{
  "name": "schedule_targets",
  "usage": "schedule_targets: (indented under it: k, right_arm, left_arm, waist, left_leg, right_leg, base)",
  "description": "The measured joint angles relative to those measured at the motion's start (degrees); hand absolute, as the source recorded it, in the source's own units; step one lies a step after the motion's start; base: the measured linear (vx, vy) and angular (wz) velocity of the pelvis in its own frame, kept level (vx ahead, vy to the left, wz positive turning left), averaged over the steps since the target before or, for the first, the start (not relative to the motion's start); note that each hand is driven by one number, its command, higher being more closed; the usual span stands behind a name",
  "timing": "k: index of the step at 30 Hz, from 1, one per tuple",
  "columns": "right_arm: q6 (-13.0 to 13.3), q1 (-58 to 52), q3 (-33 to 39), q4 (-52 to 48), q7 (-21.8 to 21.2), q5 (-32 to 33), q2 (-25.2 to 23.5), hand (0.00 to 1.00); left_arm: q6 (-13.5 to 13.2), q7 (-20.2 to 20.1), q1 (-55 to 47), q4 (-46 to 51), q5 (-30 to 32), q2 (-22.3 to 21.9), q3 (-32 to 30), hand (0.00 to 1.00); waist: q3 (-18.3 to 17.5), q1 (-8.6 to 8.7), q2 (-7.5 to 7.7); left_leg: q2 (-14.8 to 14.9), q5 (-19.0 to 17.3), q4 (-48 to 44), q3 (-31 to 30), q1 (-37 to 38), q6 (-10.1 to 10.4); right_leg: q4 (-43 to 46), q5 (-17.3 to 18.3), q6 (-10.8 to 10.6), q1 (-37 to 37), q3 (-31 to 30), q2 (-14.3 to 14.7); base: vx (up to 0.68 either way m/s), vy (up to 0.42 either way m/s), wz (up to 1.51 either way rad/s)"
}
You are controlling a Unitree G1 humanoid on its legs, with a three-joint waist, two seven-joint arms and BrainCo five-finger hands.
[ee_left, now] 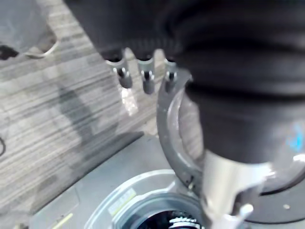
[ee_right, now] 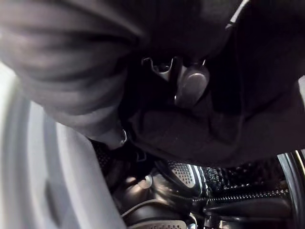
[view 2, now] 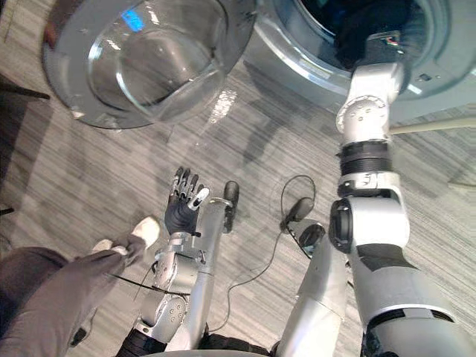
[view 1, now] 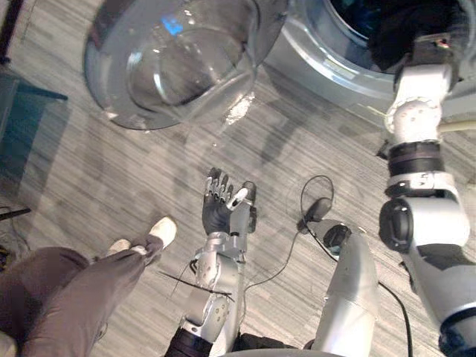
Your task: Pick up the laundry basket with both hands and put the clothes into the washing machine.
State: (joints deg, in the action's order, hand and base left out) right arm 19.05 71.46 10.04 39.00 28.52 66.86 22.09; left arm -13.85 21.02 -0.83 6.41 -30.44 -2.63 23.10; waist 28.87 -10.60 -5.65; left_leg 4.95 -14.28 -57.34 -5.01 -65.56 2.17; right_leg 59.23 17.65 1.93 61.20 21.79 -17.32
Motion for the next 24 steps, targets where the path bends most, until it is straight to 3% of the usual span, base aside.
schedule_targets:
  k: [4, 7, 8, 10, 11, 13, 14, 15, 17, 18, 19, 21, 24]
  right_arm:
    - [0.5, -0.4, -3.9, -1.1, 0.0, 0.1, -0.7, 1.0]
    - [0.1, -1.1, -5.2, -1.1, -1.2, 0.0, -1.7, 1.0]
    - [0.3, -1.7, -3.8, -1.1, -1.2, 0.1, -1.7, 1.0]
    - [0.9, -2.3, -1.0, -1.1, -1.2, 0.1, -2.2, 1.0]
    - [1.4, -2.6, 1.3, -1.1, -1.0, 0.2, -2.5, 1.0]
    - [3.1, -3.5, 3.1, -0.9, -0.9, 0.7, -2.3, 1.0]
    - [3.7, -3.7, 3.0, 0.3, -0.8, 0.9, -2.5, 1.0]
    - [3.7, -3.8, 2.9, 0.4, -0.6, 1.1, -2.5, 1.0]
    - [3.7, -3.7, 2.8, 0.4, -0.8, 1.2, -2.5, 1.0]
    - [3.6, -3.7, 2.9, 0.0, -1.0, 1.3, -2.3, 1.0]
    - [3.6, -3.7, 3.1, 0.0, -1.1, 1.3, -1.3, 1.0]
    - [3.6, -3.6, 3.9, -0.1, -1.1, 1.3, 0.0, 1.0]
    - [3.4, -3.6, 5.9, -0.1, -1.0, 1.4, 0.3, 1.0]
  left_arm:
    - [0.7, -0.9, -1.4, -0.1, -1.6, 0.0, 0.5, 0.0]
    - [0.9, -1.1, -1.5, -0.1, -1.6, 0.1, 1.5, 0.0]
    - [1.2, -1.1, -1.4, -0.3, -1.6, 0.2, 1.4, 0.0]
    - [1.4, -1.1, -1.3, -1.4, -1.6, 0.2, 0.6, 0.0]
    - [1.9, -0.9, -1.2, -2.0, -1.6, 0.1, 0.1, 0.0]
    - [2.1, -0.8, -1.2, -2.0, -1.6, 0.0, -0.3, 0.0]
    - [2.1, -0.7, -1.4, -2.0, -1.6, -0.1, -0.7, 0.0]
    - [2.0, -0.4, -0.7, -2.0, -1.6, -0.1, -0.9, 0.0]
    - [1.6, -0.2, -0.7, -1.7, -1.5, -0.1, -0.6, 0.0]
    - [1.2, 0.2, -0.6, -1.7, -1.5, -0.1, -0.7, 0.0]
    - [1.1, 0.3, -0.2, -1.5, -1.5, -0.1, -0.6, 0.0]
    - [0.9, 0.4, -0.3, -1.3, -1.5, -0.1, -0.6, 0.0]
    - [0.7, 0.3, -0.3, -1.0, -1.4, 0.0, -0.2, 0.0]
  waist:
    - [0.2, -0.51, 0.42]
    - [0.3, -0.87, 0.57]
    - [0.5, 0.09, 0.84]
    - [0.6, 0.57, 1.27]
    - [0.7, 0.53, 1.53]
    - [0.9, 0.23, 2.4]
    - [1.1, -0.02, 2.78]
    - [1.7, 0.06, 3.81]
    - [1.7, 0.01, 3.79]
    - [1.7, 0.38, 3.78]
    - [1.7, 0.61, 3.76]
    - [1.7, 0.32, 3.75]
    - [1.7, 0.16, 3.68]
  left_leg:
    - [0.7, 0.8, -8.2, -1.1, -3.2, 0.8]
    - [0.1, 4.4, -10.9, -1.8, -4.9, 0.7]
    - [0.0, 6.7, -10.0, -1.0, -5.6, 1.0]
    - [0.1, 6.3, -8.5, 0.7, -6.4, -0.2]
    - [0.1, 6.5, -4.1, 0.6, -6.5, 0.2]
    - [1.0, 8.6, 5.4, 0.3, -5.5, 3.2]
    - [2.1, 11.1, 8.6, 1.0, -4.3, 5.9]
    - [2.1, 8.9, 4.3, 3.8, -5.2, 4.1]
    - [2.5, 5.2, -1.8, 4.8, -6.9, 3.1]
    - [2.7, 2.8, -5.6, 5.4, -8.0, 2.2]
    - [2.6, 1.0, -7.8, 6.3, -8.8, 1.2]
    - [2.2, -0.3, -9.7, 7.2, -9.9, 0.1]
    - [1.8, -1.5, -11.3, 7.8, -11.0, -0.7]
  right_leg:
    - [6.7, 5.3, 2.0, 2.9, -2.7, 1.4]
    - [8.0, 7.4, 0.9, 2.9, -2.9, 1.4]
    - [7.8, 7.8, 1.7, 2.9, -3.3, 0.7]
    - [7.5, 7.9, 3.4, 3.1, -4.9, 0.3]
    - [7.5, 7.6, 4.7, 3.5, -5.8, 0.3]
    - [8.0, 7.1, 3.8, 5.1, -7.8, 0.3]
    - [9.9, 7.0, 3.6, 6.3, -9.3, 0.0]
    - [12.0, 7.1, 3.4, 8.1, -12.4, -0.6]
    - [14.4, 7.4, 2.8, 9.4, -14.5, -0.8]
    - [16.2, 8.2, 1.2, 10.2, -15.8, -1.2]
    - [17.5, 9.3, -1.6, 11.0, -16.7, -2.2]
    - [18.4, 10.2, -4.4, 12.1, -17.7, -3.4]
    - [19.0, 10.7, -5.7, 12.7, -17.8, -5.0]
  base:
    - [-0.06, -0.138, -0.01]
    - [-0.04, -0.051, -0.03]
    - [-0.01, -0.059, 0.65]
    - [-0.01, -0.05, 0.6]
    - [-0.01, -0.034, 0.3]
    - [0.0, 0.023, -0.06]
    - [0.05, 0.184, -0.44]
    - [0.07, 0.219, -0.51]
    - [0.06, 0.201, -0.52]
    - [0.06, 0.223, -0.45]
    - [0.07, 0.239, -0.26]
    - [0.05, 0.161, -0.06]
    - [0.04, 0.098, 0.0]
